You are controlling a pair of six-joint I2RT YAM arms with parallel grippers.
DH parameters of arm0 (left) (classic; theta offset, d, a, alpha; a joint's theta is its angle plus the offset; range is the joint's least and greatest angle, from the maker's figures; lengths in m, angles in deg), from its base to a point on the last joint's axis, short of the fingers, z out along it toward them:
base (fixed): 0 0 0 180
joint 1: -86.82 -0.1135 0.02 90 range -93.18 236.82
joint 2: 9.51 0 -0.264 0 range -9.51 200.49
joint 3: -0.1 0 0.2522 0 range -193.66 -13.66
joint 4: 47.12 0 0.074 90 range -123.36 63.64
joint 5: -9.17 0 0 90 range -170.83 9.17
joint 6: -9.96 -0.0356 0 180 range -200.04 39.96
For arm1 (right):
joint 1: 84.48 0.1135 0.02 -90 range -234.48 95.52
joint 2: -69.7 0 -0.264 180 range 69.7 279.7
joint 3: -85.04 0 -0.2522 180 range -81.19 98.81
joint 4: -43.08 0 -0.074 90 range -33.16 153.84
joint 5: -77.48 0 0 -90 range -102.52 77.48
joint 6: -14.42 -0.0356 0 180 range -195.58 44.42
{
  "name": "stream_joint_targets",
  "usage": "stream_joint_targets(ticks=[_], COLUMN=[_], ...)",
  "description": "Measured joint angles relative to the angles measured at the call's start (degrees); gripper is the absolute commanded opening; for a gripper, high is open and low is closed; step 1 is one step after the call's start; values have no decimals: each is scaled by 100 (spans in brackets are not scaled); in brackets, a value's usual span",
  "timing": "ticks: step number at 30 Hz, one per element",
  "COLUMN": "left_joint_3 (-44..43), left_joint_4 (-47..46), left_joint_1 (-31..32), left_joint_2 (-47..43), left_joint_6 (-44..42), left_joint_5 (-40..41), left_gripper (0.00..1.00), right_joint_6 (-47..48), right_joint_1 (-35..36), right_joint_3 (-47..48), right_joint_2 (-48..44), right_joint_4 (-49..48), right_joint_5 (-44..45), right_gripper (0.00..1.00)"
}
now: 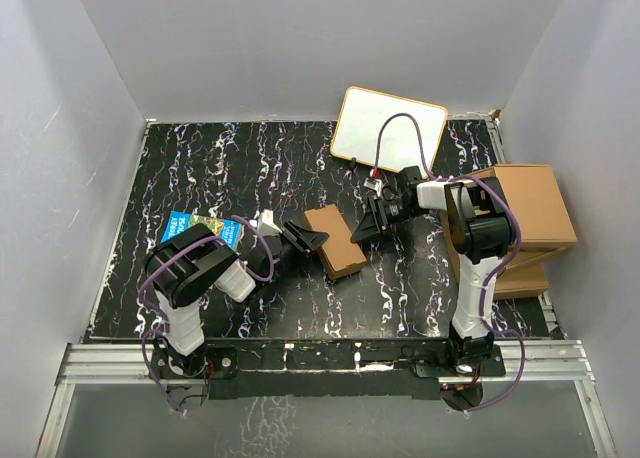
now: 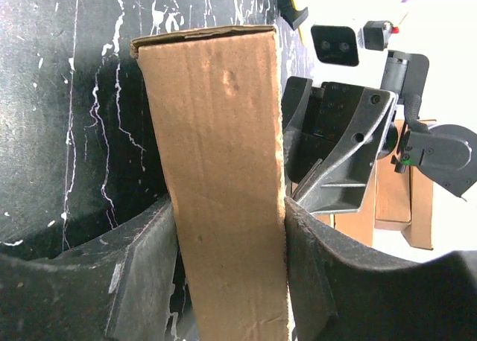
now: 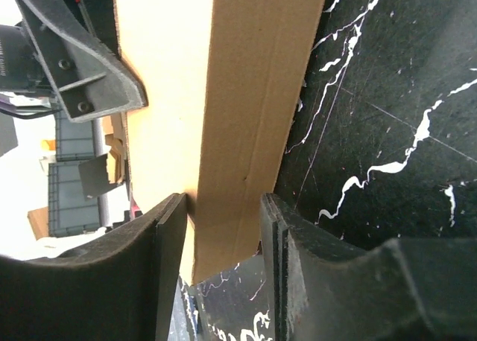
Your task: Fold the paper box
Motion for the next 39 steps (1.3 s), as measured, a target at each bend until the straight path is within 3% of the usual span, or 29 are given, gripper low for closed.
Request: stream_joint_targets(ticks=[7, 12, 18, 22, 27, 32, 39], left_joint_3=[286, 376, 282, -214, -1241, -2269, -3945], left_joint_4=[400, 1381, 3097, 4496, 5801, 6721, 8310], left_joint_1=[-13, -332, -1488, -2415, -3427, -4299, -4846], left_joint_2=[-846, -2103, -3580, -3982, -3803, -3023, -1558], left_joint_6=[-302, -463, -796, -1272, -2059, -2820, -4124], left_joint_5=[28, -151, -778, -1322, -2212, -2938, -2924], left_gripper=[30, 29, 27, 27, 26, 26, 25], right_joint_6=[645, 1071, 1397, 1537, 1567, 1569, 1585], right_joint_1=[20, 11, 11, 11, 11, 11, 11], right_joint_3=[142, 168, 166, 162, 55, 20, 2], right_joint_2=[-409, -1003, -1342, -1368, -1502, -1552, -1552], right_joint_4=[544, 741, 844, 907, 909, 907, 905], right_joint_5=[310, 439, 455, 457, 474, 481, 544], right_gripper=[55, 55, 54, 54, 54, 54, 54])
